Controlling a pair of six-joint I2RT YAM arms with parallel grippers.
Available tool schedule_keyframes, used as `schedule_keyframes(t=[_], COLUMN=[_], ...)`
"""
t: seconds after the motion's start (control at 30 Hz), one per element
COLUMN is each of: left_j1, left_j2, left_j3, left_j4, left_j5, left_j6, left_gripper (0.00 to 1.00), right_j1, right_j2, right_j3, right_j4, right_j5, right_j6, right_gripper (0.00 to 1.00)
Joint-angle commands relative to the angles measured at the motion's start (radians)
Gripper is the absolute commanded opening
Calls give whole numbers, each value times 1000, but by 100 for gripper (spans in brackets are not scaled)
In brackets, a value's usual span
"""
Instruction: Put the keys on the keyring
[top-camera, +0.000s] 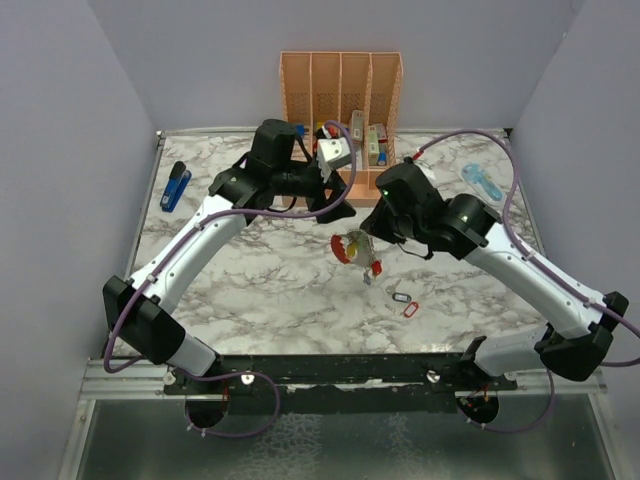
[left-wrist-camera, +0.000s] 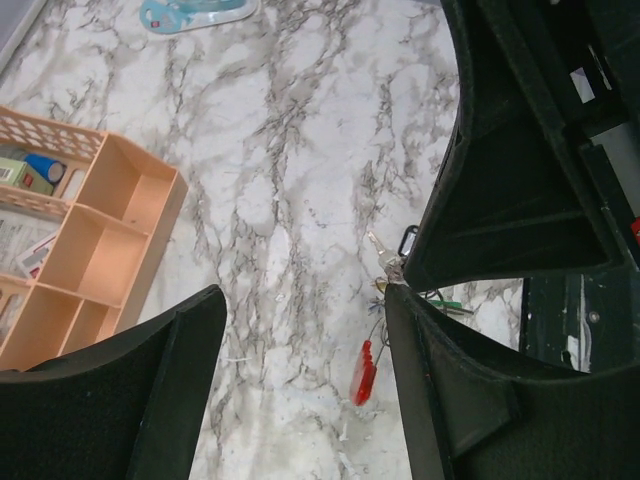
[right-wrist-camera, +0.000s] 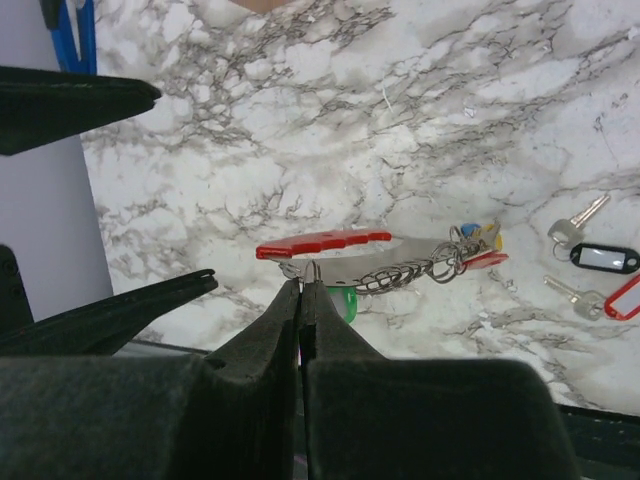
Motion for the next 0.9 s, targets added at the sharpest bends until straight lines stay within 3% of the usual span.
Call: schedule_keyframes(t=[0.0, 0.1, 0.33, 0.53, 0.87], left_j1=[7, 8, 32, 56, 55], left_j2=[-6, -1, 18, 23, 40], left_j3=[14, 25, 32, -30, -126], left_j4=[-13, -17, -23, 20, 166], left_j5=[-82, -55, -13, 228, 375], left_j6=[-25, -39, -55, -57, -184], left_gripper=[66, 65, 56, 52, 52], right_j1=[-4, -4, -5, -6, -6], right_j2=[47, 70, 61, 32, 6], right_j3=[68, 81, 36, 0, -30], right_j4=[-64, -106, -86, -58, 14], right_j5=[112, 144, 169, 170, 140], right_j6=[234, 371, 491, 510, 509], right_gripper=[1, 1, 1, 1, 1])
